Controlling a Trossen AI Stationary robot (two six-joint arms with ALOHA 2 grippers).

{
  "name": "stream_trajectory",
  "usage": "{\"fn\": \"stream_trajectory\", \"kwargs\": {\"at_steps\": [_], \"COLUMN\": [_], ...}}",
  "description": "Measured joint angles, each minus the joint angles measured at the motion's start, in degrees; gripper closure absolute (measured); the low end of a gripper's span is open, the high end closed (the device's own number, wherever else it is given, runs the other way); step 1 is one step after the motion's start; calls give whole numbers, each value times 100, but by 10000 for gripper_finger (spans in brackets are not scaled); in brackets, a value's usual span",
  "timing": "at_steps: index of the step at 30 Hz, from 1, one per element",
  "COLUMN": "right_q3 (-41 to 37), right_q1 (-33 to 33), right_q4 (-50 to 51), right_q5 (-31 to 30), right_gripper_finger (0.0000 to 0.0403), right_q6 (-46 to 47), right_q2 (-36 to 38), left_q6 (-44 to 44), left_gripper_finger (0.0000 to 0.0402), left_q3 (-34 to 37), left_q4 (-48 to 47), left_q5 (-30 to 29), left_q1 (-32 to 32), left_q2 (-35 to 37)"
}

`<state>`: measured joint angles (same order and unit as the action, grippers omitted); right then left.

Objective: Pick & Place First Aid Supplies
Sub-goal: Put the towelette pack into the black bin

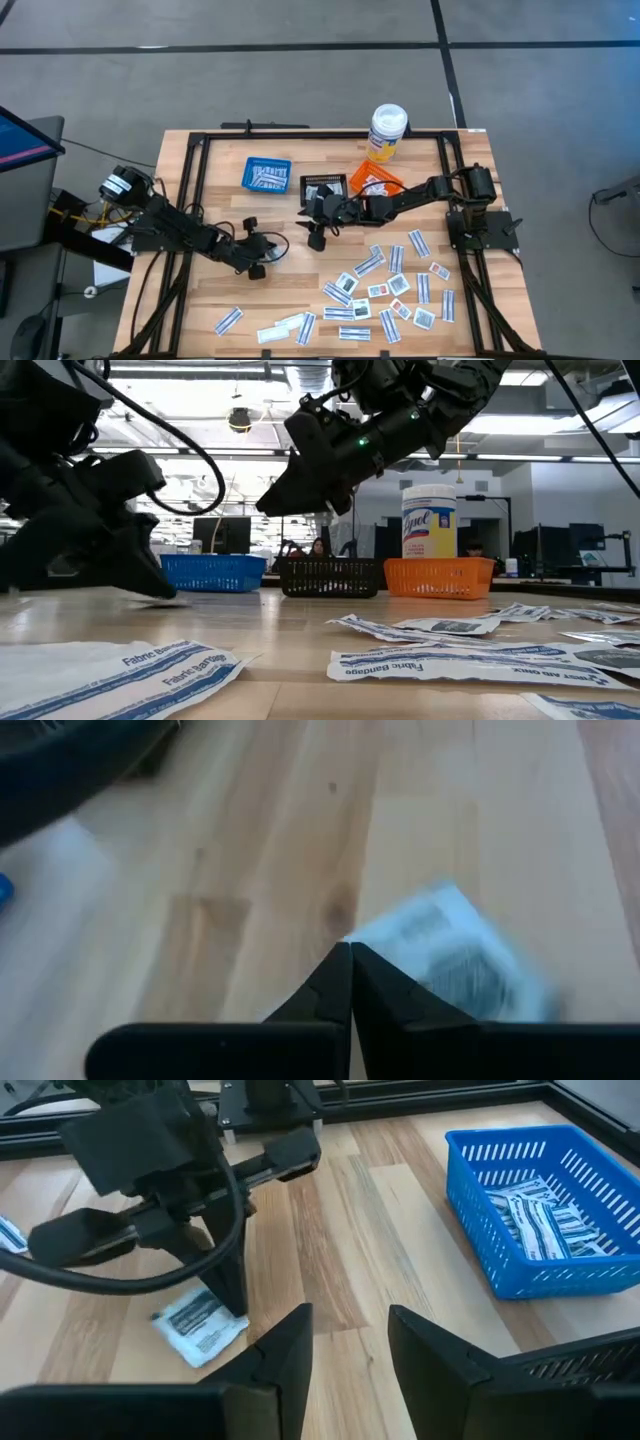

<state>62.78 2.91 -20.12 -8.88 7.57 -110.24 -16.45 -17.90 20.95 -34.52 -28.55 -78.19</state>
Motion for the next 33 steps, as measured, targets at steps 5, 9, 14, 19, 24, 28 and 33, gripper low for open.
{"fn": "stream_trajectory", "kwargs": {"at_steps": [5,9,14,19,24,28,33], "right_q3": [0,0,0,0,0,0,0], "right_q1": [-3,-3,-3,-3,-3,-3,-3], "right_q4": [-18,-18,-18,-18,-16,-13,-13], "right_q5": [-2,-3,-5,-12,-11,-11,-11], "right_gripper_finger": [276,276,276,276,276,276,276], "right_q6": [1,1,1,1,1,-1,1], "right_q2": [0,-2,-2,-2,-2,-2,-2], "left_q6": [180,170,114,-217,-200,-331,-351], "left_gripper_finger": [396,396,375,322,277,263,274], "left_q3": [-7,-10,-13,-14,-16,19,38], "left_q4": [151,195,359,393,380,404,541], "left_q5": [-202,-206,221,568,620,744,593], "left_q1": [83,93,91,87,74,74,70], "left_q2": [7,7,13,15,17,-138,-500]}}
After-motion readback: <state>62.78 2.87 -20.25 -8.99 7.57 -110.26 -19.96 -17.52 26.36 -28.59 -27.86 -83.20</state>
